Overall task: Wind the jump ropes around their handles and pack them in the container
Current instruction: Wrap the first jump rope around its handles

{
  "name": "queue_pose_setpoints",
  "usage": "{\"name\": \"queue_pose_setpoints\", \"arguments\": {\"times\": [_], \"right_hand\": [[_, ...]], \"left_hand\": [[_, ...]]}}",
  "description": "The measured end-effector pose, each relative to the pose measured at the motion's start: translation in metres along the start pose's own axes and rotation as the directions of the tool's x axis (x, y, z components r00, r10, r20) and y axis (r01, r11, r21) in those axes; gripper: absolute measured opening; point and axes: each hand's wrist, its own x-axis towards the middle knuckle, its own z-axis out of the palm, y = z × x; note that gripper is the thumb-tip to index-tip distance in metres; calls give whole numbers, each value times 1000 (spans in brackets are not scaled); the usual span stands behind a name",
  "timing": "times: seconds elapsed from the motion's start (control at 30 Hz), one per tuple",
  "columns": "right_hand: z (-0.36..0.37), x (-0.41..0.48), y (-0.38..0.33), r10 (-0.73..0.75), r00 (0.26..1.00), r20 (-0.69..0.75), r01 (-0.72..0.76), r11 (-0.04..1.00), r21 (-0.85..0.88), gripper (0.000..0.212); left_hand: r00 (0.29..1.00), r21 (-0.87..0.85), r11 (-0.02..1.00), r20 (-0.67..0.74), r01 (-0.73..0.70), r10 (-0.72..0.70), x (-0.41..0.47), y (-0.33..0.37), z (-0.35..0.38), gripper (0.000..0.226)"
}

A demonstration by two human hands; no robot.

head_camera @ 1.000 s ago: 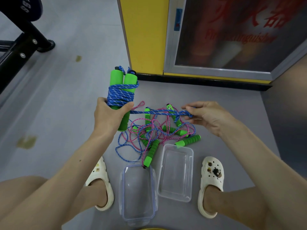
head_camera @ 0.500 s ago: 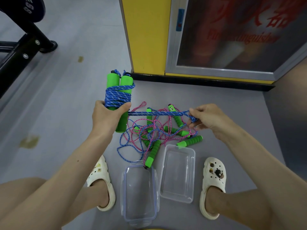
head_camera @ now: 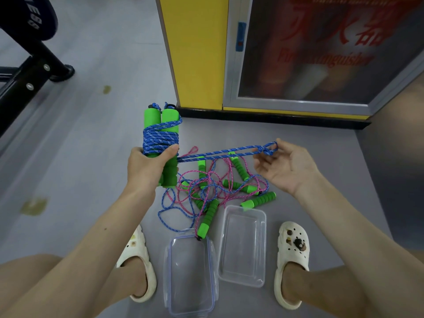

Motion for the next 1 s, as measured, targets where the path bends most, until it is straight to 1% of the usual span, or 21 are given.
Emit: {"name": "queue_pose_setpoints", "arguments": {"times": [0.07, 0.1, 0.17, 0.2, 0.27, 0.33, 0.4, 0.5, 0.53, 0.57, 0.63, 0.7, 0.77, 0.87, 0.93, 1.0], "right_hand": [[2, -1, -1, -63, 998, 26, 66, 985, -162, 18], [3, 0, -1, -115, 993, 12, 114, 956, -272, 15], [2, 2, 0, -248, 968, -36, 203, 860, -469, 15], [1, 3, 1, -304, 951, -48, 234, 817, -527, 16], [-2, 4, 2, -372, 928, -25, 281, 741, -610, 18], [-5, 3, 1, -390, 920, 35, 306, 661, -686, 20], [-5, 2, 1, -374, 923, 97, 320, 600, -734, 16], [-5, -3, 2, -363, 918, 162, 331, 471, -818, 9], [-5, -4, 2, -366, 915, 167, 330, 444, -833, 7], [-5, -5, 1, -370, 915, 161, 326, 440, -837, 7], [-6, -4, -2, -373, 919, 128, 312, 487, -816, 9], [-7, -2, -7, -370, 926, 78, 299, 590, -750, 9], [-8, 0, -11, -358, 933, 19, 283, 703, -652, 12], [-10, 2, -11, -333, 942, -43, 259, 804, -535, 17], [-11, 3, -10, -292, 955, -60, 240, 873, -425, 17], [-11, 3, -10, -217, 974, -56, 192, 937, -291, 16]], "left_hand": [[1000, -6, 1000, -7, -4, 4, 1, 1, -1, 58], [1000, -11, 1000, -9, -4, 3, 2, 1, -2, 57], [1000, -39, 999, -5, 2, -2, 1, 1, -4, 54], [1000, -54, 999, -2, 3, -3, 1, 0, -4, 53], [1000, -68, 998, -10, 2, -3, 2, 0, -5, 53], [1000, -75, 997, -28, 11, -13, 3, 0, -8, 52], [999, -94, 995, -42, 23, -27, 5, 2, -11, 52], [997, -93, 995, -65, 26, -32, 7, 4, -14, 58], [997, -93, 995, -72, 23, -30, 8, 5, -14, 59], [996, -92, 996, -78, 23, -30, 9, 4, -15, 59], [997, -94, 995, -75, 29, -36, 9, 4, -16, 63], [997, -117, 992, -58, 42, -49, 7, 4, -17, 66], [997, -139, 989, -40, 58, -64, 6, 3, -16, 61], [996, -158, 984, -14, 88, -91, 4, 4, -13, 52], [994, -161, 981, 7, 105, -105, 2, 4, -10, 54], [995, -158, 982, 7, 104, -104, 2, 3, -9, 54]]}}
